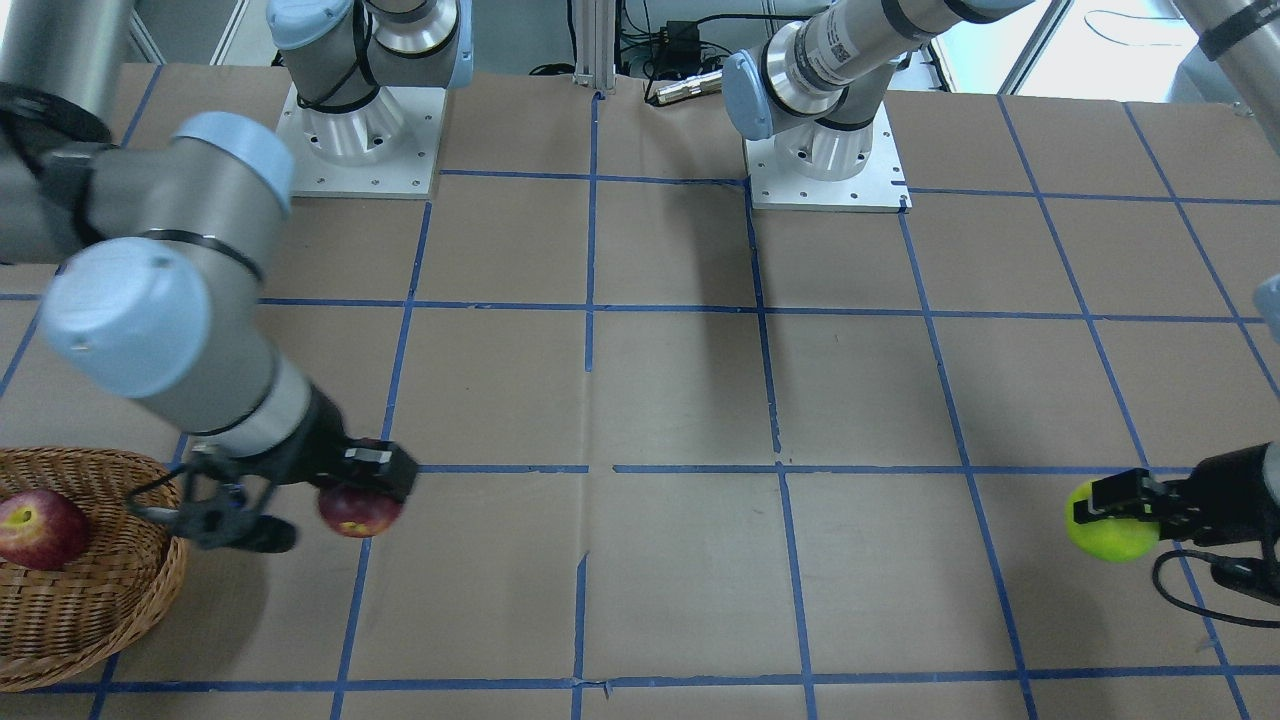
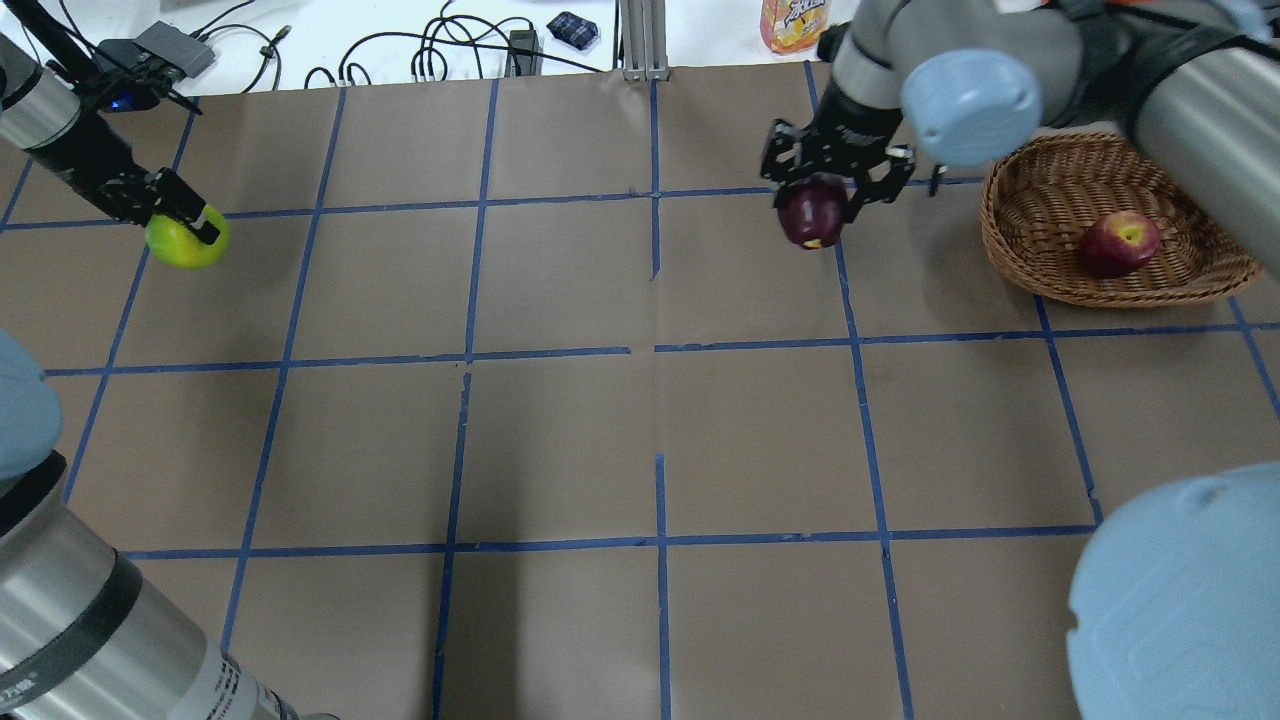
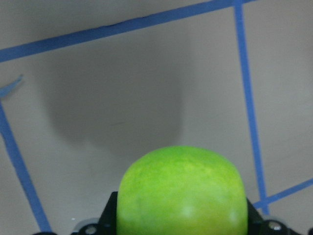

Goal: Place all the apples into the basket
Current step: 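Carry the dark red apple to the basket with right while left lifts green apple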

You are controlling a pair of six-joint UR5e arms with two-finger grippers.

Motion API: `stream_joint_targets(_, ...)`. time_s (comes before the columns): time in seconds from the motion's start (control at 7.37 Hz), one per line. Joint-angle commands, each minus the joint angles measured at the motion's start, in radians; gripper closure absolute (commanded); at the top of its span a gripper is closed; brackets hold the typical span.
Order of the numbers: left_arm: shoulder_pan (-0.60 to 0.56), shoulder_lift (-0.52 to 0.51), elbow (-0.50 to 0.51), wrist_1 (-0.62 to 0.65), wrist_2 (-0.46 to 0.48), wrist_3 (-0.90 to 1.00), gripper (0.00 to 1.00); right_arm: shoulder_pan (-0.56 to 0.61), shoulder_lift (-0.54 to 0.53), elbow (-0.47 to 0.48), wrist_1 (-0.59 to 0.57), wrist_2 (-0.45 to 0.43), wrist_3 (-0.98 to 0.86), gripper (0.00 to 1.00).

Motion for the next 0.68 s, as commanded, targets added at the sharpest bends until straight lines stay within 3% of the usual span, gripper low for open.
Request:
stream_joint_targets(0.0,-0.175,0.115,-0.103,-0.022,-0.003,-0.252,0.95,-0.216,-0.002,-0.072,0.079,-0.13,-0.275,1.0)
stream_joint_targets(0.14,-0.27,0.146,-0.158,-0.004,-0.009,-0.408,0.95,-0.287,0.001,-0.074,0.07,-0.144,-0.378,1.0)
stream_joint_targets(0.54,-0.589,0.112,-0.24,0.274,-0.007,-0.867,0.95,-0.476,0.091,-0.075,-0.037,-0.169,-0.619,1.0)
